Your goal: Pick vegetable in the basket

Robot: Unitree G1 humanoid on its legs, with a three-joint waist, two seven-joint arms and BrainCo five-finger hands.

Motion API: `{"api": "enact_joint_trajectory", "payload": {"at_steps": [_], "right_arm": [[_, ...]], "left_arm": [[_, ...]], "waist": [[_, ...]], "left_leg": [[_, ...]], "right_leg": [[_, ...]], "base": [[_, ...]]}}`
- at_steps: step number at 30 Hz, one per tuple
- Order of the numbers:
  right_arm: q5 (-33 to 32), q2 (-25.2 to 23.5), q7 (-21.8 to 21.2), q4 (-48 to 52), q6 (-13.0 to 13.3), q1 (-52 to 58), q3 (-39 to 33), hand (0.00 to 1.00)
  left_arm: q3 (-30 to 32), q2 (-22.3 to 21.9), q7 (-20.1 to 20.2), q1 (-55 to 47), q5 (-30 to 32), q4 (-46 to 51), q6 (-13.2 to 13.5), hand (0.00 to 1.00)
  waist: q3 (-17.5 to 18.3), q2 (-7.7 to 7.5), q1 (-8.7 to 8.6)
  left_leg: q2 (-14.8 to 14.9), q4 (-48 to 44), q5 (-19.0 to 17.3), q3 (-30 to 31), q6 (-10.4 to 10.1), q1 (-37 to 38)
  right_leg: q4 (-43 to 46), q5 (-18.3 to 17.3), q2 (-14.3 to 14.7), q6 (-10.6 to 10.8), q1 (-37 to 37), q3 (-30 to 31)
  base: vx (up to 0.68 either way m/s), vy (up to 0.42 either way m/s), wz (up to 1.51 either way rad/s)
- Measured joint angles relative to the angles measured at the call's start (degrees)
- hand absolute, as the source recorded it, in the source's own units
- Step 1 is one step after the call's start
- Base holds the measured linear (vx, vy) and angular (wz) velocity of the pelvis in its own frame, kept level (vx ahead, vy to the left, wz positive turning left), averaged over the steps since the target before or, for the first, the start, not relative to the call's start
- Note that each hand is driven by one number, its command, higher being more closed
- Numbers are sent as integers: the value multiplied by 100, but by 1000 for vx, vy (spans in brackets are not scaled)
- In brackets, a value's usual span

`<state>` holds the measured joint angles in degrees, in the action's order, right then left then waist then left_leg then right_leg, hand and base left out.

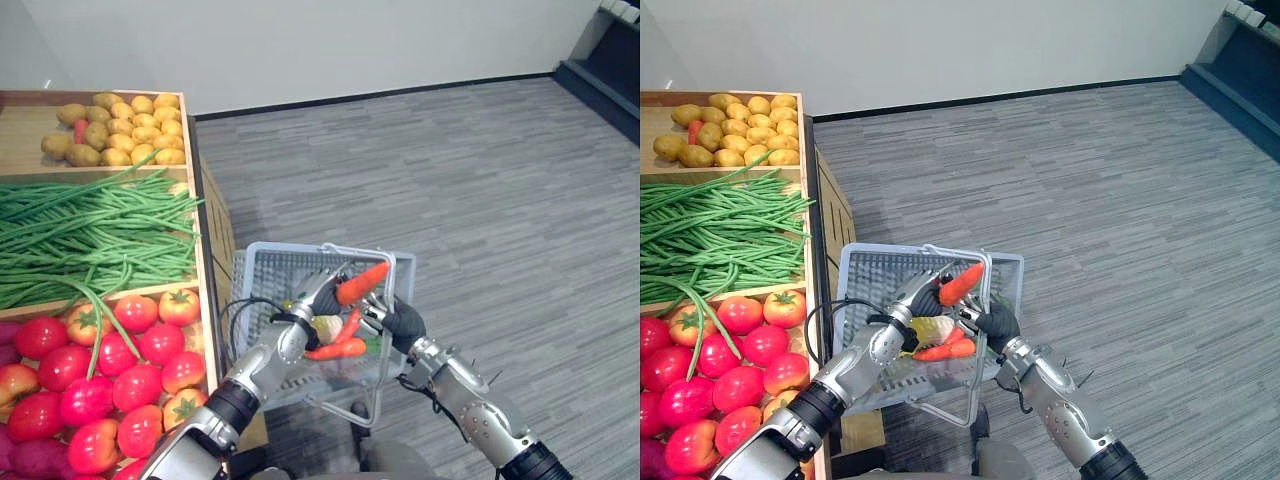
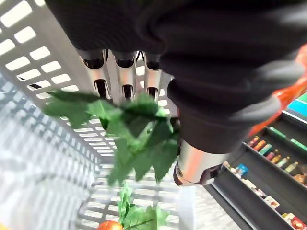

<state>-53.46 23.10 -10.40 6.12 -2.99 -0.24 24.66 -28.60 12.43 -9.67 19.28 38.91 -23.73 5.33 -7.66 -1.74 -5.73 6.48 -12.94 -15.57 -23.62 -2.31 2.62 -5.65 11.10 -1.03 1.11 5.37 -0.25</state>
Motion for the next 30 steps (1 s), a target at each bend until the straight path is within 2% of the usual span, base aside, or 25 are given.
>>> {"api": "enact_joint_trajectory", "payload": {"at_steps": [6,12,16,18,20,23,28,30], "right_arm": [[168,-62,9,-22,-3,237,-177,100],[784,-658,86,-372,-15,688,-975,100],[1215,-1079,323,-493,-14,920,-1668,100],[1511,-1261,440,-594,-13,981,-2110,100],[1949,-1409,678,-860,-12,980,-2776,100],[2459,-1429,897,-1030,-9,997,-3381,100],[3283,-1368,969,-1513,13,1101,-4092,100],[3569,-1338,979,-1797,13,1189,-4344,100]], "left_arm": [[1,-22,217,-24,-135,13,3,0],[245,-230,310,-481,-448,435,15,0],[525,-303,365,-1132,-983,1109,154,0],[878,-482,361,-1439,-1379,1458,160,0],[1460,-616,338,-1762,-2080,1892,167,0],[2021,-665,335,-2172,-2764,2344,192,0],[2646,-673,390,-2839,-3560,2731,267,0],[2945,-664,473,-3066,-3744,2743,267,0]], "waist": [[-1,5,8],[-8,29,-2],[-3,150,9],[8,210,13],[39,287,21],[109,397,30],[119,409,91],[121,407,174]], "left_leg": [[6,1,1,81,0,-2],[11,17,3,149,-1,16],[-2,66,3,170,0,82],[-11,89,8,182,-4,90],[-15,97,11,223,-6,97],[-20,138,20,277,-14,127],[-51,293,101,330,-27,238],[-51,297,102,344,-27,260]], "right_leg": [[0,-14,-4,-12,-18,-100],[0,-41,-5,-23,-87,-155],[0,-71,-10,-32,-147,-177],[0,-78,-15,-26,-147,-186],[0,-100,-22,3,-173,-278],[0,-122,-28,29,-210,-332],[0,-138,-52,51,-289,-444],[0,-142,-53,56,-317,-453]], "base": [[-2,20,7],[-8,23,6],[-11,7,2],[0,0,0],[-7,7,9],[4,18,11],[-4,6,8],[-8,6,3]]}}
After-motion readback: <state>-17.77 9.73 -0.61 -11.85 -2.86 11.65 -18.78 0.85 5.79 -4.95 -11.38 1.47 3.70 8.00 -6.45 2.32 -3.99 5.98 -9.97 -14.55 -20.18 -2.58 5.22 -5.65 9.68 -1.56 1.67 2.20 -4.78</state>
